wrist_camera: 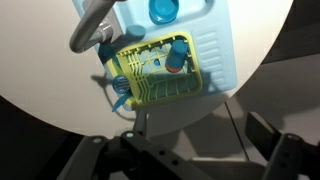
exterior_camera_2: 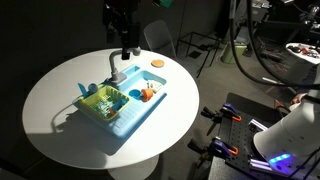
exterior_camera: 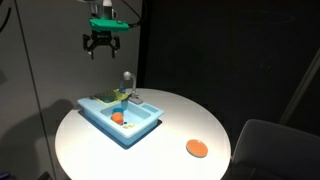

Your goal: Move the toy brush to the right slot on the toy sink

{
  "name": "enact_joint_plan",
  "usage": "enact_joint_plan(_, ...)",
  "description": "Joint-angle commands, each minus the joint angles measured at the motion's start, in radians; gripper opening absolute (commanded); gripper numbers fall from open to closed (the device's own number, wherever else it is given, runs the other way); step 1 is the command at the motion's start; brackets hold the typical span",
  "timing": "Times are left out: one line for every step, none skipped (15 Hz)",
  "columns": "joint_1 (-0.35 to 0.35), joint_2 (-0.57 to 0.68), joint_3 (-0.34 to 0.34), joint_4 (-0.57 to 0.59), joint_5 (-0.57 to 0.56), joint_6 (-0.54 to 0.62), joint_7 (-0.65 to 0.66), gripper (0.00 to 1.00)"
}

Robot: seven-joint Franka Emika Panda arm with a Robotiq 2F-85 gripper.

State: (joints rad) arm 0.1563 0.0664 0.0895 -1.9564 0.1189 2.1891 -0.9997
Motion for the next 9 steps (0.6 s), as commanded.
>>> enact_joint_plan(-0.034,0.076,0.015,0.086,0.006,-0.034,-0.089,1.00)
enact_joint_plan(-0.039,0.095,0.016,0.101,0.000,-0.035,-0.098,1.00)
enact_joint_plan(-0.044,0.113,0.018,0.115,-0.006,-0.037,-0.105,1.00)
enact_joint_plan(-0.047,0.132,0.020,0.130,-0.016,-0.040,-0.108,1.00)
enact_joint_plan(-0.050,0.147,0.021,0.143,-0.023,-0.044,-0.106,1.00)
enact_joint_plan(-0.053,0.165,0.022,0.158,-0.033,-0.050,-0.104,1.00)
enact_joint_plan(-0.054,0.183,0.022,0.177,-0.045,-0.059,-0.099,1.00)
enact_joint_plan(-0.055,0.198,0.023,0.192,-0.057,-0.069,-0.094,1.00)
enact_joint_plan(-0.057,0.215,0.023,0.211,-0.072,-0.083,-0.091,1.00)
